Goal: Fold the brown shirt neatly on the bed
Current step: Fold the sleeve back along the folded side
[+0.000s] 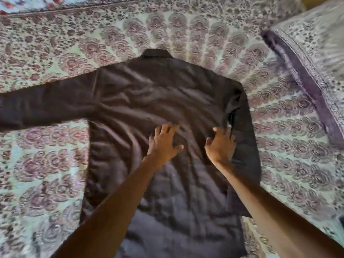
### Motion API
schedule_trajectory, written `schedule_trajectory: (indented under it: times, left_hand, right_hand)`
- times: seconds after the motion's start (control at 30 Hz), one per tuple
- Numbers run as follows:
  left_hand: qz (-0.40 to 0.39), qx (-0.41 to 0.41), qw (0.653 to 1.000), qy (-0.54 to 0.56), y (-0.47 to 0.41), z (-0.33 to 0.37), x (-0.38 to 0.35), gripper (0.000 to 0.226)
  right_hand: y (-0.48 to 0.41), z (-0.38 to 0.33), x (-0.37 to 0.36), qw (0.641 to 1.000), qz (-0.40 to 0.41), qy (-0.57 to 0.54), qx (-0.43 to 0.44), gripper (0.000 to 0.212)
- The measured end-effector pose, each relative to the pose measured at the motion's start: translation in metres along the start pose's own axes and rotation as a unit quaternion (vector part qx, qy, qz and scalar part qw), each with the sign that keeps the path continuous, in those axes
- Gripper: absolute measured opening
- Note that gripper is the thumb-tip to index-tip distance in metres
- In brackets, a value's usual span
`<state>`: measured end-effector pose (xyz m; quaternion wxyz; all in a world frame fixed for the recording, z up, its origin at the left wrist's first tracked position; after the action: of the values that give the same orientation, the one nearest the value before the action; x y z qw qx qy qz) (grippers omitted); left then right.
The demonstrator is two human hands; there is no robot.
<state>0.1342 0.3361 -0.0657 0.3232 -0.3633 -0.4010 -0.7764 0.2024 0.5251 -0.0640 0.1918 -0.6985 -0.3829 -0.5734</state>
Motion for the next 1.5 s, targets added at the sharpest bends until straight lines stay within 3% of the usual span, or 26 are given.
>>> schedule_trajectory:
  times: [0.07, 0.17, 0.27, 0.33, 0.4, 0.47, 0.53, 0.6, 0.7, 0.77, 0.87, 0.97, 1.1, 1.2, 1.37, 1.5]
  left_hand:
    - [-0.065, 0.002, 0.996, -0.059, -0.011, 0.027, -0.02, 0.086]
    - [-0.112, 0.025, 0.986, -0.121, -0.018, 0.054, -0.039, 0.1]
    - [-0.142, 0.047, 0.979, -0.137, -0.024, 0.061, -0.033, 0.1]
    - [-0.175, 0.053, 0.975, -0.128, -0.031, 0.058, -0.025, 0.095]
    - [-0.193, 0.054, 0.973, -0.115, -0.041, 0.055, -0.019, 0.09]
    - [-0.19, 0.054, 0.974, -0.107, -0.05, 0.055, -0.019, 0.085]
    - [-0.168, 0.065, 0.978, -0.103, -0.059, 0.062, -0.02, 0.078]
    - [-0.145, 0.103, 0.978, -0.111, -0.066, 0.078, -0.018, 0.065]
    - [-0.093, 0.194, 0.969, -0.12, -0.08, 0.115, -0.018, 0.049]
    - [0.002, 0.22, 0.971, -0.095, -0.089, 0.136, -0.021, 0.043]
    - [0.136, 0.192, 0.969, -0.071, -0.106, 0.17, -0.02, 0.038]
    - [0.19, 0.106, 0.976, -0.021, -0.13, 0.203, -0.016, 0.031]
    - [0.197, 0.051, 0.979, -0.033, -0.158, 0.23, -0.014, 0.031]
    - [0.18, 0.065, 0.981, -0.042, -0.173, 0.225, -0.008, 0.031]
    - [0.056, 0.039, 0.997, -0.043, -0.189, 0.195, -0.017, 0.023]
    - [0.033, 0.026, 0.998, -0.046, -0.184, 0.192, -0.021, 0.023]
  right_hand:
    - [-0.013, 0.037, 0.005, 0.998, 0.014, 0.039, -0.056, 0.046]
    - [-0.025, 0.078, 0.007, 0.995, 0.015, 0.046, -0.083, 0.041]
    - [-0.03, 0.093, 0.015, 0.997, 0.032, -0.022, -0.071, 0.033]
    - [-0.037, 0.103, 0.027, 0.988, 0.044, -0.098, -0.113, 0.036]
    - [-0.041, 0.118, 0.036, 0.975, 0.044, -0.104, -0.192, 0.045]
    - [-0.041, 0.129, 0.041, 0.968, 0.014, -0.074, -0.24, 0.066]
    - [-0.038, 0.129, 0.041, 0.974, -0.006, -0.05, -0.219, 0.09]
    - [-0.032, 0.123, 0.039, 0.985, -0.018, -0.016, -0.169, 0.096]
    - [-0.027, 0.12, 0.038, 0.995, -0.006, 0.048, -0.088, 0.075]
    - [-0.035, 0.122, 0.039, 0.997, 0.001, 0.068, -0.022, 0.052]
    - [-0.074, 0.145, 0.05, 0.999, -0.017, 0.046, 0.013, 0.023]
    - [-0.115, 0.173, 0.068, 0.999, -0.036, -0.01, 0.008, 0.014]
    - [-0.118, 0.158, 0.077, 0.984, -0.142, -0.101, 0.04, 0.033]
    - [-0.096, 0.122, 0.068, 0.978, -0.188, -0.049, 0.07, 0.053]
    - [-0.088, 0.113, 0.058, 0.977, -0.204, -0.046, 0.048, 0.033]
    - [-0.087, 0.125, 0.059, 0.975, -0.203, -0.08, 0.034, 0.024]
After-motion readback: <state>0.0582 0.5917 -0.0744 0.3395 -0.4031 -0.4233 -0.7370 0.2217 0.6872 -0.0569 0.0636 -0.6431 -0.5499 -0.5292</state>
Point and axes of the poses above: each hand's wrist, its own y-axis away from the middle knuckle, its own x-axis out of the back of the hand, z = x × y, the point moved 2 cm from there along -y, towards the middle knuckle, and after that the axes turned 4 degrees about -y, right-handed, at the moved point
